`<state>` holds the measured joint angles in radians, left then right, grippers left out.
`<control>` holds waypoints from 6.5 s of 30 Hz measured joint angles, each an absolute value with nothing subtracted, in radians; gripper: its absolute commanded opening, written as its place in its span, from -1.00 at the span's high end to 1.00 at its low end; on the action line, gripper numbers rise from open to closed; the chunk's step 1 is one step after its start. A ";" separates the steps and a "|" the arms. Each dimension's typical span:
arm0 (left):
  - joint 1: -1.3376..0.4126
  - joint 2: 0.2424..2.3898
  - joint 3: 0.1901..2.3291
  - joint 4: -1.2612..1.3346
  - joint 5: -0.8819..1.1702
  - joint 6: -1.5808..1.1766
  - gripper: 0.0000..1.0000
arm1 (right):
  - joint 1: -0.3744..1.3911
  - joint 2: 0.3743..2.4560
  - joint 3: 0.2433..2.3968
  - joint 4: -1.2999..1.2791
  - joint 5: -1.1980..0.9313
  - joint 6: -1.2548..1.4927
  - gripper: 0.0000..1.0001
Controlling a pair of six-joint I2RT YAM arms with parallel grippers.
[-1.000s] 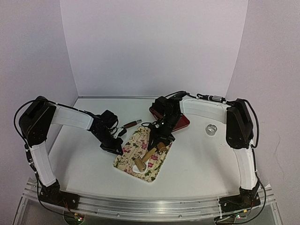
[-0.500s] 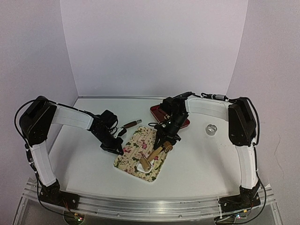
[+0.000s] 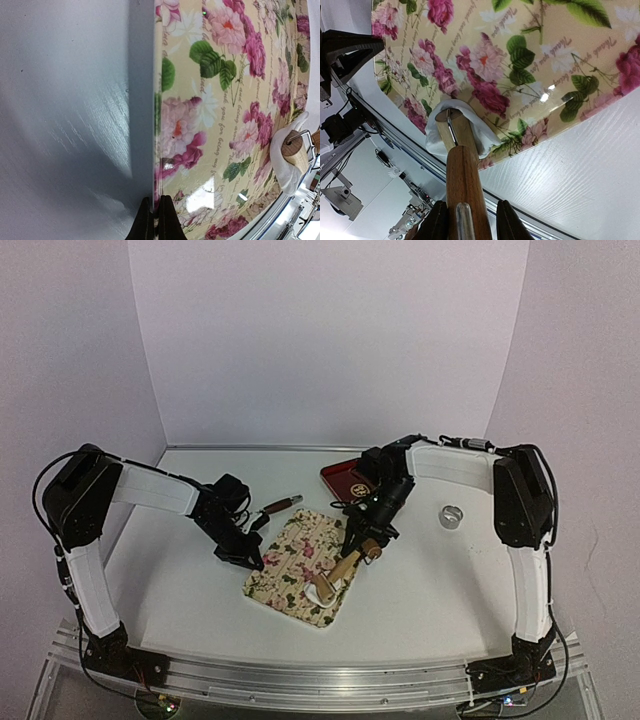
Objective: Roll out the dumpling wrappers from the dough
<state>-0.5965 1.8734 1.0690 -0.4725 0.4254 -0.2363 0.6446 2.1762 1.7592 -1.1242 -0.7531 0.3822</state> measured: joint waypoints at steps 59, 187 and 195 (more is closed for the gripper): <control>-0.562 1.905 1.126 -0.557 0.446 -0.179 1.00 | 0.878 2.201 1.930 -1.194 -0.462 0.542 1.00; -0.524 1.866 1.076 -0.498 0.413 -0.261 1.00 | 0.831 2.226 2.019 -1.013 -0.407 0.616 1.00; -0.518 1.864 1.076 -0.506 0.406 -0.260 1.00 | 0.831 2.275 2.052 -1.015 -0.441 0.601 1.00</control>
